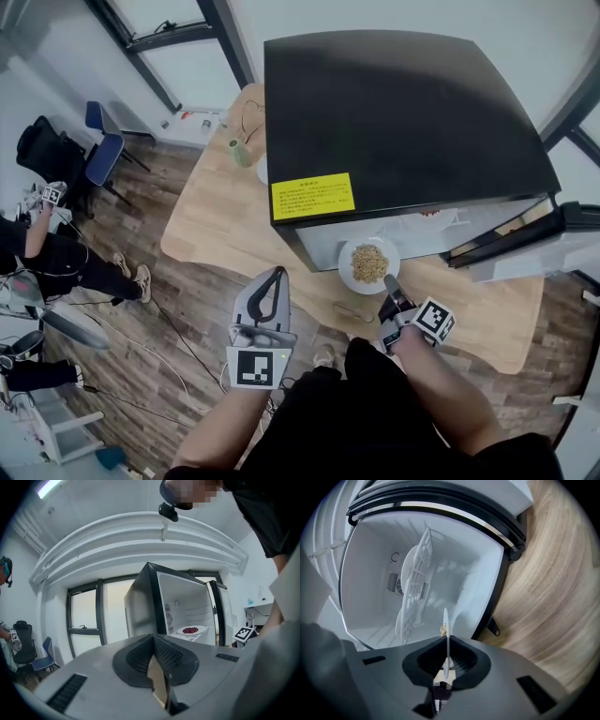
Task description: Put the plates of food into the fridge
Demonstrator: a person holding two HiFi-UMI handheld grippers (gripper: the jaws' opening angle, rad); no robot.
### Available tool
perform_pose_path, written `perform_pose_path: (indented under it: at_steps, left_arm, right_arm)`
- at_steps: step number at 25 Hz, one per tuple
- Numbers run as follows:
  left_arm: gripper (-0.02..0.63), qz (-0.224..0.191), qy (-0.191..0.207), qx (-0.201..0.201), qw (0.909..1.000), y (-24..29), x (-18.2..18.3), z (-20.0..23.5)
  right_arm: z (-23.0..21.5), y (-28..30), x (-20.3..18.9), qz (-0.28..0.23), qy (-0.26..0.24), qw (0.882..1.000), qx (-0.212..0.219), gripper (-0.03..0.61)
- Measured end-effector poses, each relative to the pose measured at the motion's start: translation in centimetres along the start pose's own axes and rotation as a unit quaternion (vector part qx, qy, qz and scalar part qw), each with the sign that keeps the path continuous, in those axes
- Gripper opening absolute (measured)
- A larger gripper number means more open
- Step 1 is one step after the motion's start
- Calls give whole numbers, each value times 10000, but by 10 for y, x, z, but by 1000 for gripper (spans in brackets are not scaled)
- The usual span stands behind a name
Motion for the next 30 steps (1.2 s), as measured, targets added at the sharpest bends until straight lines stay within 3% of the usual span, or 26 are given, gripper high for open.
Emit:
perform_pose_path:
  at_steps: [24, 27, 30]
  left_arm:
    - [4, 385, 116, 539, 9977, -5, -10, 35]
    - [4, 448, 129, 581, 9972, -9, -12, 40]
    - [4, 469, 135, 640, 9968, -14, -13, 45]
  right_arm:
    - [5, 85, 2, 189, -58, 9997, -137, 34]
    - [3, 91, 2, 173, -270, 9993, -198, 34]
    - [5, 97, 5, 93, -825, 9963, -227, 34]
Point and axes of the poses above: the fingertips, and each gripper's own axes: y forward along the fingers, z to its left, x out of its top, the point moved 2 cm from there along -y, backward along the fingers, and after that the axes turned 15 degrees about -z, right-handed, at the moved point
